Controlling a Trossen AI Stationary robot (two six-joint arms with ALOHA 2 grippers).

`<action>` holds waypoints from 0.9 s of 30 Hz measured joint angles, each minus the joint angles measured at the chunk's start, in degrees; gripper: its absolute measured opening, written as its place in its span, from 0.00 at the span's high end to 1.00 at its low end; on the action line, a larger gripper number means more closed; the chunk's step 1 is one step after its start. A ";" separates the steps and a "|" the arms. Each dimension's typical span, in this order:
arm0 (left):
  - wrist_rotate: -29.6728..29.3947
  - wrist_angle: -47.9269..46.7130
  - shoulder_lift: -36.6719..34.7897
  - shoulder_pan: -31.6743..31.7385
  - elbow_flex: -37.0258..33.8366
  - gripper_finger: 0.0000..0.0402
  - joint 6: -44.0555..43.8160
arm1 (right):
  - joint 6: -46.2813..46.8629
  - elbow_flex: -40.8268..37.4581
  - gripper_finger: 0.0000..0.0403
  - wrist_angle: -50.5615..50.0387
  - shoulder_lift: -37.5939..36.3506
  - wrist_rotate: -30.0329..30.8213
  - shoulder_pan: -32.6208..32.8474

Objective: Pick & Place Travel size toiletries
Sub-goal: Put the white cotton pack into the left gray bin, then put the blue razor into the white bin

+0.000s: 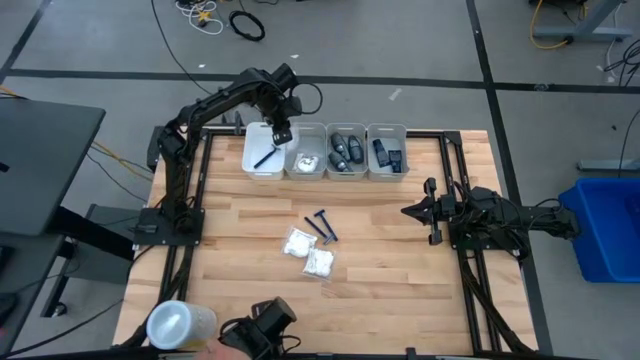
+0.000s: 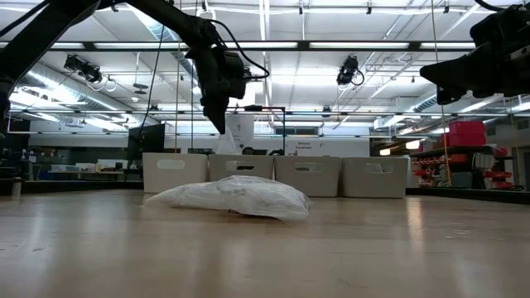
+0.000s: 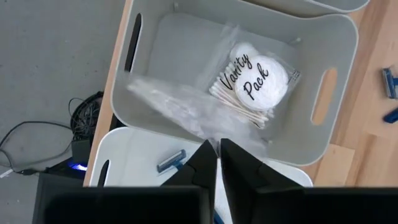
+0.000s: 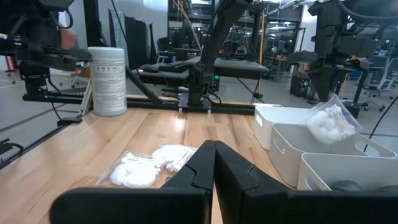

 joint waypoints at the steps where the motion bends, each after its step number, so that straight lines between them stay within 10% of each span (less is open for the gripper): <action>1: 0.01 -0.03 0.00 0.00 0.00 0.91 0.02 | 0.00 -0.02 0.97 0.00 -0.02 0.00 -0.02; 16: 0.86 0.00 0.00 -0.30 0.02 0.56 -1.17 | 0.00 -0.01 0.97 0.02 0.00 0.00 -0.02; 27: 0.85 0.07 0.00 -0.50 0.02 0.53 -1.43 | 0.00 0.00 0.97 0.00 0.00 0.00 0.00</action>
